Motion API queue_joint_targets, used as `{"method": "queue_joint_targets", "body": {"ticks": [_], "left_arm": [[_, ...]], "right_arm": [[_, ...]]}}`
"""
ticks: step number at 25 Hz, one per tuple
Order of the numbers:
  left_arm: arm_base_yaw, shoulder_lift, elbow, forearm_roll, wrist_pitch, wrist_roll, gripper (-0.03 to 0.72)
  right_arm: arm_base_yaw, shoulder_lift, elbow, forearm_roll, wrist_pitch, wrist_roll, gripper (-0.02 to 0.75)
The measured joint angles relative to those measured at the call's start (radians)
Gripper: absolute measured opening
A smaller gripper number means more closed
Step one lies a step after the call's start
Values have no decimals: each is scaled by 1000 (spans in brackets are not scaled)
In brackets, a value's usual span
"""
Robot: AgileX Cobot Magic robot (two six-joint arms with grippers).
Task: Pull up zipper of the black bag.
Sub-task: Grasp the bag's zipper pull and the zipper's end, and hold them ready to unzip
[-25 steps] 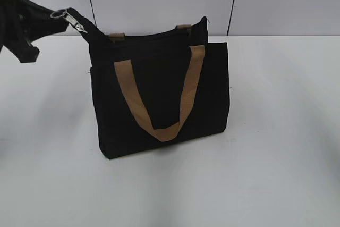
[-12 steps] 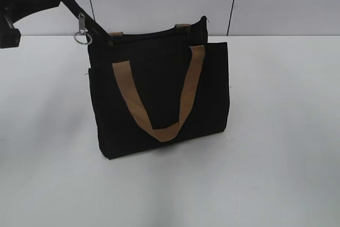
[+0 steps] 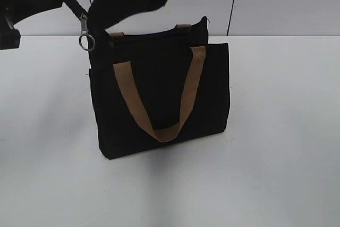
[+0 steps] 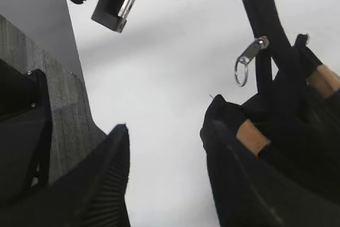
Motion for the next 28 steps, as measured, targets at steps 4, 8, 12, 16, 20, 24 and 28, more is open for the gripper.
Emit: {"method": "queue_joint_targets", "body": {"ticks": [4, 8, 12, 16, 20, 24, 28], "left_arm": [[0, 0, 0, 17, 0, 0, 29], [0, 0, 0, 20, 0, 0, 29], [0, 0, 0, 21, -1, -1, 29], [0, 0, 0, 21, -3, -1, 29], [0, 0, 0, 22, -5, -1, 29], [0, -1, 0, 22, -5, -1, 29], [0, -1, 0, 22, -5, -1, 29]], "right_arm": [[46, 74, 0, -49, -85, 19, 371], [54, 132, 0, -94, -156, 98, 371], [65, 155, 19, -110, -245, 127, 368], [109, 155, 73, -111, -355, 132, 349], [122, 159, 121, -119, -457, 196, 347], [123, 162, 135, -151, -509, 223, 347], [123, 162, 135, -176, -539, 234, 347]]}}
